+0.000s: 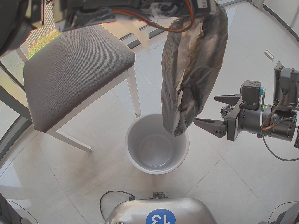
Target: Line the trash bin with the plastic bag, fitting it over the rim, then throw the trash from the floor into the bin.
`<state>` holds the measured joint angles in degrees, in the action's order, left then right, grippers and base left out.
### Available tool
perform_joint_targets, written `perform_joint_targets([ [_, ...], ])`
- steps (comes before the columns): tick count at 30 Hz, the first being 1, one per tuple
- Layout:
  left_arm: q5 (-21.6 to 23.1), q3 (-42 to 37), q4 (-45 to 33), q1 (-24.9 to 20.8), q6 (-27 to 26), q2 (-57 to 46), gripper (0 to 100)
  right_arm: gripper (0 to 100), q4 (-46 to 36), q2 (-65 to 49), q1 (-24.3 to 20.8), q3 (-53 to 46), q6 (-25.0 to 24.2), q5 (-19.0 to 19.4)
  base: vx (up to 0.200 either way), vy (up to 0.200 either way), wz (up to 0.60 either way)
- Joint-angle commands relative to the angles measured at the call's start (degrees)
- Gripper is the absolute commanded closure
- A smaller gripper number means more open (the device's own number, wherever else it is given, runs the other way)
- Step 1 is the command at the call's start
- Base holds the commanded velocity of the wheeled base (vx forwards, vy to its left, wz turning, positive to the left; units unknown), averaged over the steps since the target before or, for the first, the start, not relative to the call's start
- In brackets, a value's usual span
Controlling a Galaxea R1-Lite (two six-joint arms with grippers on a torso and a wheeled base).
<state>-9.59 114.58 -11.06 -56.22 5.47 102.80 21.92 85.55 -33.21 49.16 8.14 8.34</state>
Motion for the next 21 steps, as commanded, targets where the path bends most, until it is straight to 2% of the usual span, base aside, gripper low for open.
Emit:
perform_joint_targets([
  [1, 0.1, 0.0, -2.5, 1.9, -0.2, -0.1, 100, 0, 0.1, 0.8, -0.2, -0.5, 0.0, 0.0, 0.000, 0.000, 0.00],
  [7, 0.3, 0.0, -8.8, 3.8, 0.2, -4.3, 100, 0, 0.1, 1.0, -0.3, -0.6, 0.2, 0.0, 0.000, 0.000, 0.00],
  [12, 1.2, 0.0, -7.1, 6.3, 0.8, -10.1, 100, 0, 0.1, 1.6, -0.4, -1.1, 0.6, 0.0, 0.000, 0.000, 0.00],
  [13, 1.6, -0.8, -5.6, 6.5, 0.9, -11.2, 100, 0, 0.1, 1.7, -0.4, -1.1, 0.6, 0.0, 0.000, 0.000, 0.00],
  [14, 2.0, -5.8, -2.2, 6.6, 0.9, -12.6, 100, 0, 0.1, 1.7, -0.4, -1.1, 0.7, 0.0, 0.000, 0.000, 0.00],
  [16, 3.0, -14.7, 8.2, 7.0, 0.9, -14.5, 100, 0, 0.1, 1.7, -0.4, -1.1, 0.7, 0.0, 0.000, 0.000, 0.00],
  [18, 4.3, -20.1, 16.9, 8.1, 0.6, -14.8, 100, 0, 0.1, 1.8, -0.4, -1.2, 0.7, 0.0, 0.000, 0.000, 0.00],
  [21, 4.8, -23.2, 21.0, 8.8, 0.9, -14.6, 100, 0, 0.1, 2.1, -0.5, -1.0, 0.7, 0.0, 0.000, 0.000, 0.00],
])
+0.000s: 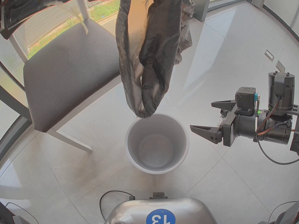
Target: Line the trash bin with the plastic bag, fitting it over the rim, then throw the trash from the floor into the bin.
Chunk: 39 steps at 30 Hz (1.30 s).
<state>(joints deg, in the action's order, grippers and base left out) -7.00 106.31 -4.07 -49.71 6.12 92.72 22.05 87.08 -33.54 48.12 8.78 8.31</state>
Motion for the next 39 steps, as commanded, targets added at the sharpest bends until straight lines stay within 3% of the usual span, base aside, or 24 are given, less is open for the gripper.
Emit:
perform_joint_targets([
  [1, 2.3, -15.1, 14.3, 2.3, 0.3, -4.4, 100, 0, 0.0, 0.6, -0.2, 0.1, 0.1, 0.0, 0.000, 0.000, 0.00],
  [12, 2.3, -14.7, 19.8, -1.2, 2.0, -2.9, 100, 0, 0.0, 3.0, -2.1, 0.8, -0.2, 0.0, 0.000, 0.000, 0.00],
  [34, 1.8, -13.7, 20.0, -9.9, 5.0, -6.5, 100, 0, 5.2, 12.9, -1.5, 11.3, -1.5, -1.0, 0.000, 0.000, 0.00],
  [35, 1.8, -13.7, 20.0, -10.0, 5.1, -6.6, 100, 100, 6.1, 12.9, -1.5, 11.3, -1.9, -1.0, 0.000, 0.000, 0.00],
  [39, 1.8, -14.1, 21.0, -10.1, 5.2, -6.9, 100, 100, 6.9, 12.9, -1.5, 11.4, -2.8, -2.3, 0.000, 0.000, 0.00],
])
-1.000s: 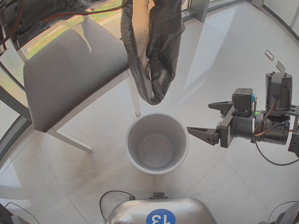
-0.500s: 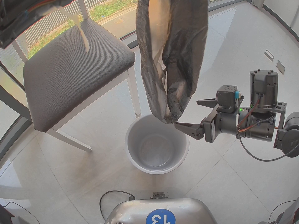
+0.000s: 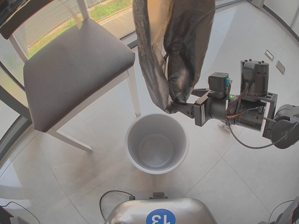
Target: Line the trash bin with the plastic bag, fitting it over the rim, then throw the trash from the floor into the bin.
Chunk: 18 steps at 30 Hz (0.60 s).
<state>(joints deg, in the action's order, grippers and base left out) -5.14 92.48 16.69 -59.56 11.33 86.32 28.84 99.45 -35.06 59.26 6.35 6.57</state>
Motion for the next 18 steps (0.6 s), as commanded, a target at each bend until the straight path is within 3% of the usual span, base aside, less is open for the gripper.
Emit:
perform_joint_targets([
  [1, 0.0, -0.3, 0.3, -0.6, 0.0, -0.5, 100, 100, 0.1, 0.5, 0.0, 0.3, -0.6, -1.2, 0.000, 0.000, 0.00],
  [13, -0.1, -0.6, 0.3, -0.6, 0.4, 0.2, 100, 100, 0.2, 0.0, -0.6, 0.2, -1.1, -1.8, 0.000, 0.000, 0.00],
  [18, -2.1, -7.4, 0.2, 3.0, 2.1, -0.5, 100, 100, 0.2, -5.5, -0.5, -7.5, -1.3, -3.4, 0.000, 0.000, 0.00],
])
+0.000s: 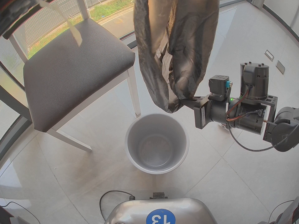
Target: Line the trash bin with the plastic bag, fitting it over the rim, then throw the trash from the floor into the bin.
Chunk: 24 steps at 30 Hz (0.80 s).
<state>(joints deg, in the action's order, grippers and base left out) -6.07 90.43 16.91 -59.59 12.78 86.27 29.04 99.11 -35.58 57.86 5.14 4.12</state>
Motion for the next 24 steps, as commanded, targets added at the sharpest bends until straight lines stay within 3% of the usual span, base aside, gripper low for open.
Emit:
perform_joint_targets([
  [1, -1.1, -7.5, 0.0, 4.0, 0.8, -0.8, 100, 100, 0.1, -7.3, 0.2, -9.2, -0.2, -1.0, 0.000, 0.000, 0.00],
  [5, -1.1, -15.0, -0.5, 7.9, 1.6, -1.5, 100, 100, 0.1, -17.3, 0.9, -20.1, -0.3, -0.3, 0.000, 0.000, 0.00],
  [9, -0.8, -19.8, -2.1, 9.1, 1.8, -1.5, 100, 100, -0.6, -23.8, 1.0, -24.9, -0.3, 1.0, 0.000, 0.000, 0.00],
  [18, -1.2, -28.6, -8.8, 12.7, 1.9, -2.7, 100, 100, -7.2, -25.2, 1.3, -24.5, -3.7, 8.1, 0.000, 0.000, 0.00],
  [22, -1.7, -29.1, -9.8, 12.9, 2.0, -3.0, 100, 100, -10.1, -23.2, 1.2, -23.1, -4.8, 12.4, 0.000, 0.000, 0.00],
  [24, -2.0, -29.1, -10.1, 12.7, 2.0, -3.3, 100, 100, -10.4, -22.0, 1.0, -22.6, -5.1, 12.8, 0.000, 0.000, 0.00],
])
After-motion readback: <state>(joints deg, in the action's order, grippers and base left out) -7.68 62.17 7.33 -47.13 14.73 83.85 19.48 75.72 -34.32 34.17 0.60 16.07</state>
